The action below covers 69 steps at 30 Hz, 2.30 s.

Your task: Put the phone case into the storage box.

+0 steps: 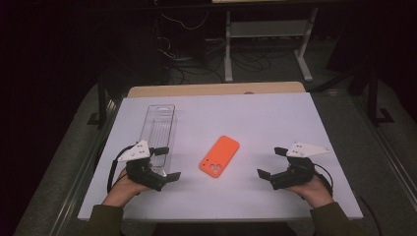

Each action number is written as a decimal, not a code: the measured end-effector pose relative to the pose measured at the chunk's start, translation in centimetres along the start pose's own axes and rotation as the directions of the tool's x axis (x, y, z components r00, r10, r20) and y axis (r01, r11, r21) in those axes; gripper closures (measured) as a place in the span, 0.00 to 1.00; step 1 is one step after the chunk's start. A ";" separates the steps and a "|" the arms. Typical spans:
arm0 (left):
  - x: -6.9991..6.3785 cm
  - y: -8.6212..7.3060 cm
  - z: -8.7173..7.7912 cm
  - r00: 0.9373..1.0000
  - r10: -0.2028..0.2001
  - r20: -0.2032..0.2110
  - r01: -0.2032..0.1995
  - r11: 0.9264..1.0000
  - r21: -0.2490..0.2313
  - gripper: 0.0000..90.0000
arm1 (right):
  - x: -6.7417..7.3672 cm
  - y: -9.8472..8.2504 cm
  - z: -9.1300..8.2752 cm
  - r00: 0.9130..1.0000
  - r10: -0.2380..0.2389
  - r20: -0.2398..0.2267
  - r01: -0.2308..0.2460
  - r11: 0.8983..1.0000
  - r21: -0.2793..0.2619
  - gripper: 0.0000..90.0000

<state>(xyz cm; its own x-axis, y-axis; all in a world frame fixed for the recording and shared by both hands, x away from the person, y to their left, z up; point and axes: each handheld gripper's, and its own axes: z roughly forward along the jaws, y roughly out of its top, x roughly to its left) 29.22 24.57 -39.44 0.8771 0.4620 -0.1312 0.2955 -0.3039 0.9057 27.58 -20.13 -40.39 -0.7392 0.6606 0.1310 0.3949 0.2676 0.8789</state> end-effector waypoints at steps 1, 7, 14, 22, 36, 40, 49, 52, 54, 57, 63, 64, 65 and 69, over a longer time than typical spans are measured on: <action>0.0 0.0 0.0 1.000 0.000 0.000 0.000 1.000 0.000 0.00 | 0.1 0.0 0.0 1.000 -0.005 -0.001 0.005 1.000 0.005 0.00; 0.1 0.0 0.1 1.000 -0.002 -0.001 0.002 1.000 -0.004 0.00 | 0.2 -0.1 0.0 1.000 -0.003 -0.001 0.003 1.000 0.005 0.00; 0.1 0.2 0.0 1.000 -0.015 -0.007 0.015 1.000 -0.012 0.00 | 0.2 -0.1 0.1 1.000 -0.009 -0.009 0.009 1.000 0.006 0.00; 0.1 0.4 0.1 1.000 -0.018 -0.008 0.018 1.000 -0.006 0.00 | 0.2 -0.4 0.2 1.000 -0.012 -0.010 0.012 1.000 0.029 0.00; 0.1 1.2 1.1 1.000 -0.025 -0.001 0.025 1.000 0.001 0.00 | 0.2 -0.4 0.5 1.000 -0.008 -0.020 0.008 0.999 0.032 0.00; 0.1 1.3 1.4 1.000 -0.029 -0.007 0.029 1.000 0.008 0.00 | 0.1 -0.5 0.6 1.000 -0.008 -0.021 0.009 0.999 0.038 0.00; 0.3 1.6 1.5 0.999 -0.043 -0.032 0.043 0.999 -0.005 0.00 | 0.3 -0.5 0.6 1.000 -0.011 -0.028 0.012 0.999 0.038 0.00; 0.4 1.6 1.6 0.998 -0.046 -0.038 0.046 0.999 -0.006 0.00 | 0.2 -0.5 0.7 0.999 -0.018 -0.032 0.019 0.999 0.039 0.00; 0.4 1.8 1.5 0.998 -0.049 -0.043 0.049 0.999 -0.001 0.00 | 0.3 -0.6 0.7 0.999 -0.015 -0.029 0.016 0.999 0.040 0.00; 0.4 1.8 1.7 0.998 -0.050 -0.043 0.050 0.999 -0.005 0.00 | 0.3 -0.5 0.7 1.000 -0.011 -0.027 0.012 0.999 0.039 0.00; 0.5 2.5 2.3 0.998 -0.048 -0.038 0.048 0.999 -0.009 0.00 | 0.2 -0.6 0.7 1.000 -0.014 -0.027 0.015 0.999 0.039 0.00; 0.5 2.5 2.4 0.998 -0.044 -0.036 0.043 0.999 -0.010 0.00 | 0.2 -0.6 0.7 1.000 -0.014 -0.026 0.015 0.999 0.039 0.00; 0.6 2.7 2.6 0.998 -0.046 -0.034 0.045 0.999 -0.010 0.00 | 0.2 -0.6 0.7 1.000 -0.013 -0.026 0.014 0.999 0.039 0.00; 0.6 2.8 2.9 0.999 -0.038 -0.034 0.037 0.999 -0.004 0.00 | 0.3 -0.6 0.7 0.999 -0.019 -0.028 0.020 0.999 0.039 0.00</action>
<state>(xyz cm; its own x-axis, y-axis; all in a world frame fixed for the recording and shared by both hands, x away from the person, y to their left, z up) 31.66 21.58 -38.10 0.8519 0.5014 -0.1512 0.3265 -0.2827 0.9020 27.55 -19.60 -41.20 -0.7617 0.6353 0.1274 0.4012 0.3080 0.8627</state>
